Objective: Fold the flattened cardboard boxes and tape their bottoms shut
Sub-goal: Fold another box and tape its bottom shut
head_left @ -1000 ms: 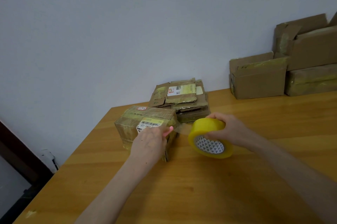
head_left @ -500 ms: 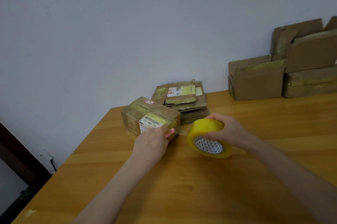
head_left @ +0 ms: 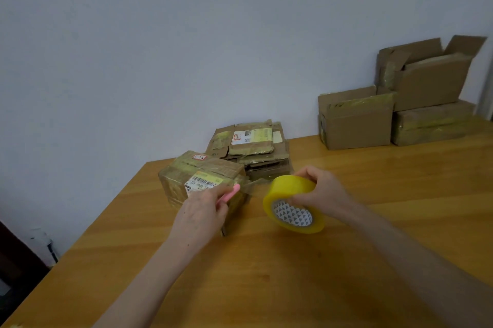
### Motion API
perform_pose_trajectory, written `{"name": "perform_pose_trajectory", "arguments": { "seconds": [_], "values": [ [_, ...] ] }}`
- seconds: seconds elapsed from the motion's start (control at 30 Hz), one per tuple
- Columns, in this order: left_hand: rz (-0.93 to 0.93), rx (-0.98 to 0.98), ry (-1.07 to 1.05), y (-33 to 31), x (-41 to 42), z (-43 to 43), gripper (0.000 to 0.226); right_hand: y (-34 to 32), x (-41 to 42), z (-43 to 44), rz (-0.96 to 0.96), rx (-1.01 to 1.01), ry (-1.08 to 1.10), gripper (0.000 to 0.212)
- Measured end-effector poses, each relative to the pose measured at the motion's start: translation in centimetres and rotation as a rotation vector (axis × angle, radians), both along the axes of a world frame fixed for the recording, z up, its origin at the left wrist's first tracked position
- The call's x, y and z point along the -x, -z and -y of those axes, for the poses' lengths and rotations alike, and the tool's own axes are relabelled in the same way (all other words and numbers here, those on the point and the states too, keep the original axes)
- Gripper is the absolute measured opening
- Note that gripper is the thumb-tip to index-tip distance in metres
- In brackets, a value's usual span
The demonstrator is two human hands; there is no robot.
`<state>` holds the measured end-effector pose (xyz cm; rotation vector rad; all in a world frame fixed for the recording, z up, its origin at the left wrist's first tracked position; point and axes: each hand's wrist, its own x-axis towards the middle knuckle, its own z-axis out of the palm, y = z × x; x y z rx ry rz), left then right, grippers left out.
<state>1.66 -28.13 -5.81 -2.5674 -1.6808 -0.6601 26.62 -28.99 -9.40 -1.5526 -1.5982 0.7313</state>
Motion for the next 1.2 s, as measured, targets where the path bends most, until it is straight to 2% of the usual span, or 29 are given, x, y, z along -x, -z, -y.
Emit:
{"name": "perform_pose_trajectory", "arguments": {
  "seconds": [0.1,0.43,0.77,1.0,1.2],
  "values": [
    [0.004,0.022,0.006,0.1,0.3,-0.1,0.038,-0.3,0.0,0.1,0.059,-0.007,0.011,0.043],
    [-0.129,-0.006,0.003,-0.1,-0.5,-1.1,0.032,-0.7,0.4,0.0,0.088,-0.008,-0.033,0.047],
    [-0.134,0.024,-0.006,0.5,-1.0,-1.8,0.031,-0.6,0.3,-0.2,0.063,-0.023,-0.058,0.043],
    [0.014,0.054,0.067,0.7,0.4,-1.0,0.028,-0.6,0.0,0.0,0.034,0.003,-0.043,0.045],
    [-0.089,0.013,0.021,0.7,0.2,-0.8,0.031,-0.8,0.4,0.2,0.025,-0.005,-0.056,0.044]
  ]
}}
